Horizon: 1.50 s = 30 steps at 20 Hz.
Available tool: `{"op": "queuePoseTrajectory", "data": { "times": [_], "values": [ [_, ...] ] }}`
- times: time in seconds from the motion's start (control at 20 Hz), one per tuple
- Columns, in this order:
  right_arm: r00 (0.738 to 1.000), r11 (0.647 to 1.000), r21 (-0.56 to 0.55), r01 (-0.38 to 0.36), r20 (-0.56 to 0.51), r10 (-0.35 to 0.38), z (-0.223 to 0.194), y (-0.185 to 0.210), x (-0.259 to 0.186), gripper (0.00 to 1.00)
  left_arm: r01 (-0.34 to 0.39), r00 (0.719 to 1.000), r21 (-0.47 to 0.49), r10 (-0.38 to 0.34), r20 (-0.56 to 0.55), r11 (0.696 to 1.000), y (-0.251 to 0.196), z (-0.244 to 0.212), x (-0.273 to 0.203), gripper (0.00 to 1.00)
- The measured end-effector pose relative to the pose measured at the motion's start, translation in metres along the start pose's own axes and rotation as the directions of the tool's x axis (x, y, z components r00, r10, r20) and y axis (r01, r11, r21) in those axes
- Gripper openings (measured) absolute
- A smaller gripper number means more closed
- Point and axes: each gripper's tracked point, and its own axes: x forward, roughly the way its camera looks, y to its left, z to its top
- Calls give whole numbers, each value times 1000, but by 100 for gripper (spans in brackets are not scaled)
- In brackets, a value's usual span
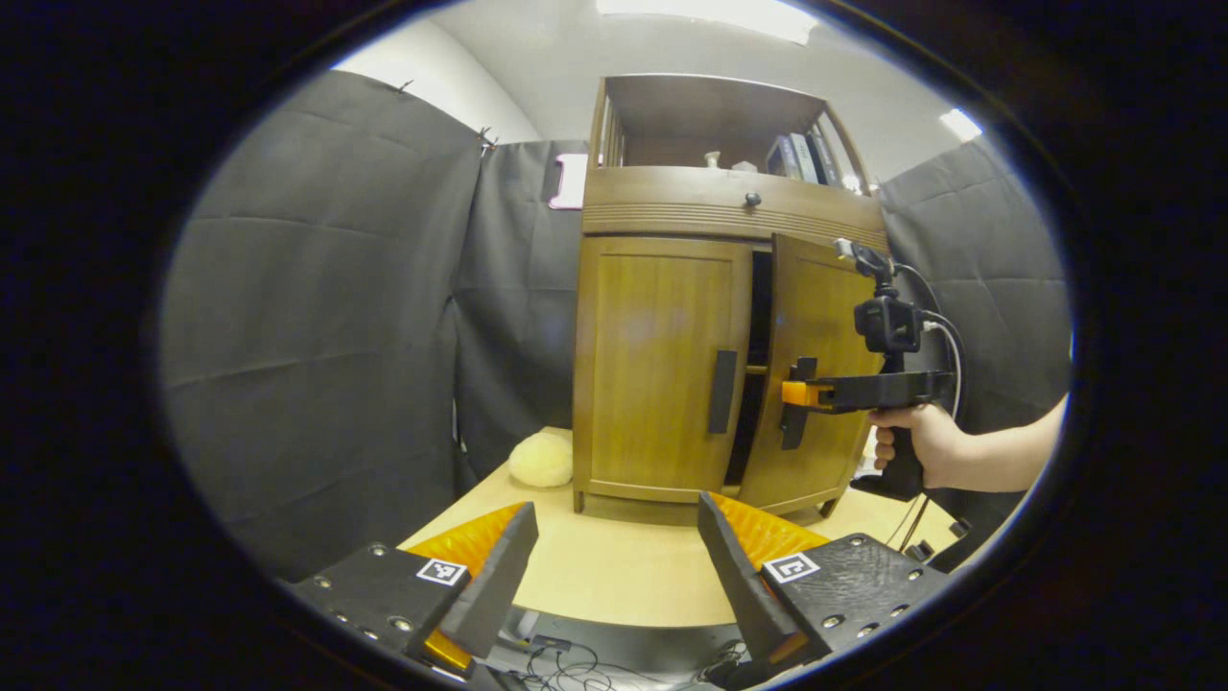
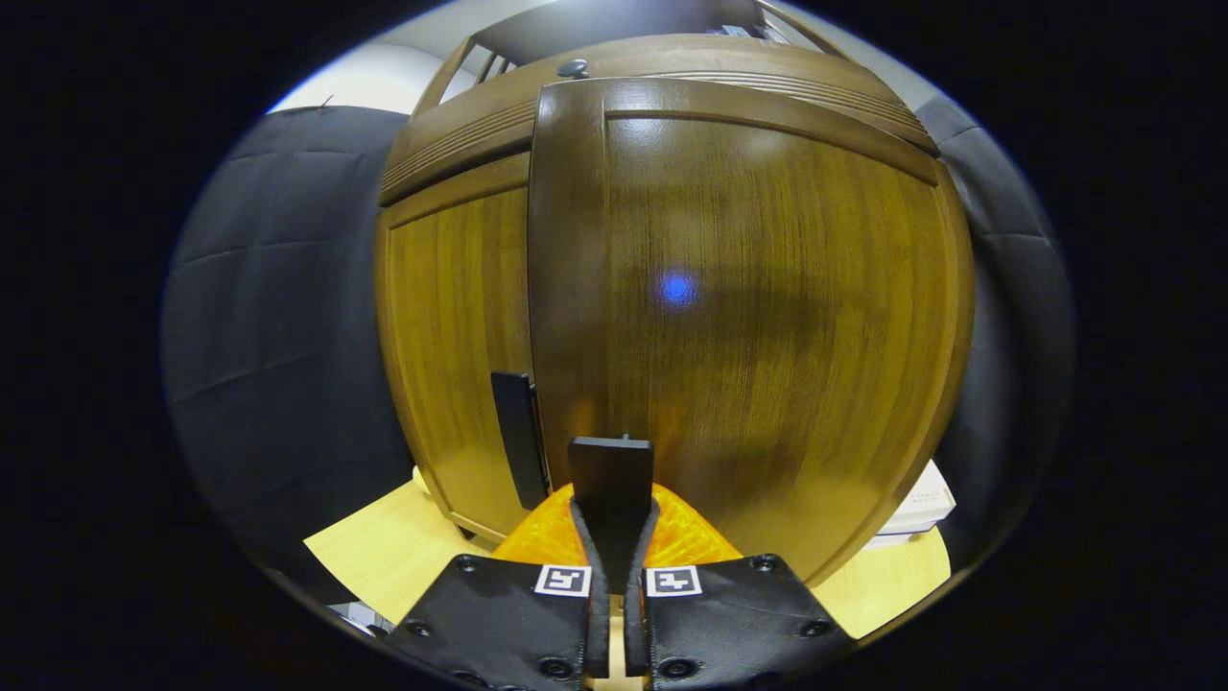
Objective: Open the right door of the double-door shoe cabinet with the right hand, and open the left door with the left hand.
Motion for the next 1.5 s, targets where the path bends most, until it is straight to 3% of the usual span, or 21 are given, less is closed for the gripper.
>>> {"op": "queuePoseTrajectory", "data": {
  "times": [0.65,0.7,0.75,1.1,1.5],
  "values": [
    [1000,1000,-6,-29,5,29,20,-6,-24,7,50,999,2,-50,-1,999,-4,0,10,97],
    [999,999,-7,-31,5,31,19,-7,-26,4,50,999,-3,-50,-4,999,-4,0,11,97],
    [999,999,-8,-33,4,33,23,-8,-26,8,52,999,-8,-52,-6,999,-3,-1,9,97],
    [999,999,-2,-39,-15,39,38,-16,-32,11,84,996,-7,-84,-14,996,-6,-2,10,97],
    [1000,1000,15,17,-26,-16,36,-32,-51,11,141,990,-13,-141,-26,990,-12,-5,16,97]
  ]
}}
